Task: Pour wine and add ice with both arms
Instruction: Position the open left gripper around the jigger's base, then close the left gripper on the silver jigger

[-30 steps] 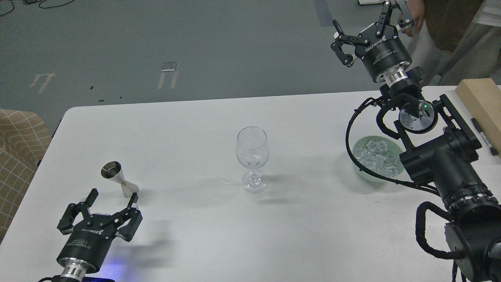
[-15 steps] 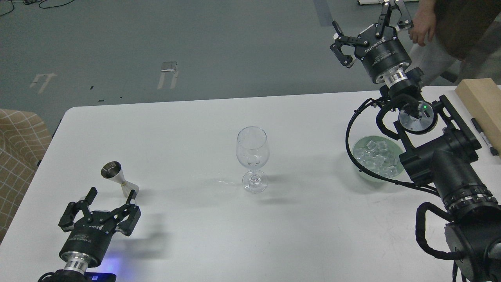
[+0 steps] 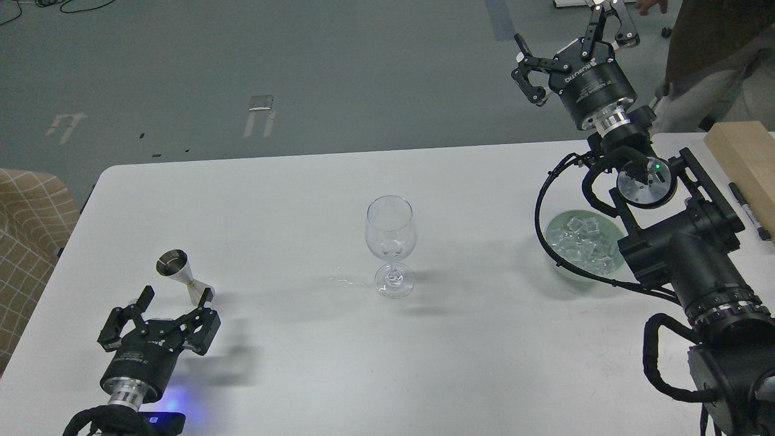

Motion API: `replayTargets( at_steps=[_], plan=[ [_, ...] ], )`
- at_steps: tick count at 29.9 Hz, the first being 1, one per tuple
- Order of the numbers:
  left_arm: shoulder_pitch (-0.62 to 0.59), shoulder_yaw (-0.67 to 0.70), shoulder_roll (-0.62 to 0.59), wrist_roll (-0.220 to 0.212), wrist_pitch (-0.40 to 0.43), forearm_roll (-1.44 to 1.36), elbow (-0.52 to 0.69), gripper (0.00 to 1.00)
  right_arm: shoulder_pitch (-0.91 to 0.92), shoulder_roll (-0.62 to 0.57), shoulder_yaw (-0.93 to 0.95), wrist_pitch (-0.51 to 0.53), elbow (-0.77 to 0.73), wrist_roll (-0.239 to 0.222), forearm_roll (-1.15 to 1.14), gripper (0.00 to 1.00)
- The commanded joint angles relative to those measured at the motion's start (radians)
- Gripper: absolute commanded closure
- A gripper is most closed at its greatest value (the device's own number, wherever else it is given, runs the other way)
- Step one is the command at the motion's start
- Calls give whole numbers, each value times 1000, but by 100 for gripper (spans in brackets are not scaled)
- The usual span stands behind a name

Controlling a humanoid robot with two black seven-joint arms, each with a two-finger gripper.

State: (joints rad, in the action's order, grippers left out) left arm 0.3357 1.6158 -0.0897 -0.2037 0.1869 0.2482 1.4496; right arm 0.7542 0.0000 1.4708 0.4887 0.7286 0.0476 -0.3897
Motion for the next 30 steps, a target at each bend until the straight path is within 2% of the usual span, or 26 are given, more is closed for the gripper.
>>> replayTargets(
  at_steps=[1, 15, 19, 28, 30],
  plan=[
    [-18, 1, 1, 1, 0, 5, -14, 2, 1, 0, -1, 0, -2, 0, -2, 0],
    [-63, 1, -1, -2, -12, 6, -55, 5, 1, 0, -1, 0, -5, 0, -5, 0],
    [-73, 3, -1, 1, -11, 5, -67, 9, 1, 0, -1, 0, -5, 0, -2, 0],
    [-107, 3, -2, 0, -4, 5, -95, 11, 1, 0, -1, 0, -5, 0, -5, 0],
    [-109, 3, -2, 0, -4, 5, -97, 14, 1, 0, -1, 0, -5, 0, -5, 0]
  ],
)
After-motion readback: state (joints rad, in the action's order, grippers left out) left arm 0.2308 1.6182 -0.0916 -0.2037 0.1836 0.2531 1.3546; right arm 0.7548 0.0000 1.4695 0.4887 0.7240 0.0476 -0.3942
